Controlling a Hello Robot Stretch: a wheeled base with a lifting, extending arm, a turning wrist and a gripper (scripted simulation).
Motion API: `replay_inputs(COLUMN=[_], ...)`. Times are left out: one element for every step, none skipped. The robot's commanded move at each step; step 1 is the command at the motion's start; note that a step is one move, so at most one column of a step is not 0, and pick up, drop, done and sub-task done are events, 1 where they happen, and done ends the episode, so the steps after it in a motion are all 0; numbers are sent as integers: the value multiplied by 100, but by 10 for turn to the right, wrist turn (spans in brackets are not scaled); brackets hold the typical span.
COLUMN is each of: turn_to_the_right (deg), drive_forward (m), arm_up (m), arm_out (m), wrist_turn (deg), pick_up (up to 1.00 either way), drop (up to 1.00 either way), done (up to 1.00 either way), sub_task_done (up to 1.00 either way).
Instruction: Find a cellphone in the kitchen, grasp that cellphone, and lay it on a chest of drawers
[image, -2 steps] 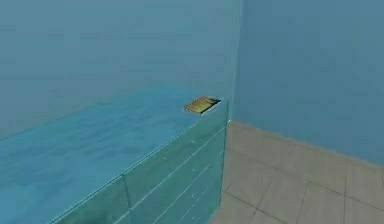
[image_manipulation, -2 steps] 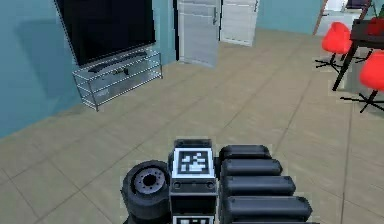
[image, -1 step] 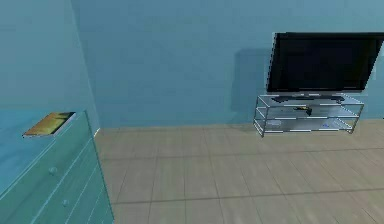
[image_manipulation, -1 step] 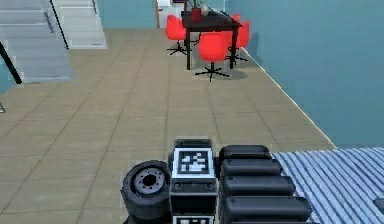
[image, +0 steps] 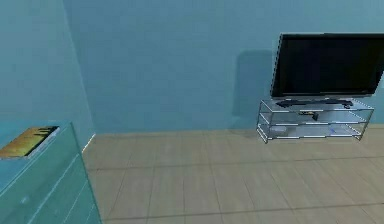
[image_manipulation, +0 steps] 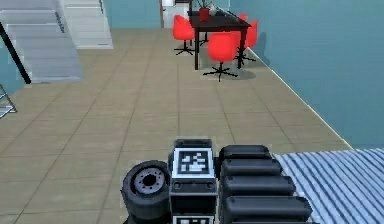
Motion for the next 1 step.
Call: replay_inputs(turn_to_the_right=[0], drive_forward=[15], arm_up=[0], arm_out=[0], wrist_turn=[0], pick_up=[0], drop=[0], done=[0], sub_task_done=[0])
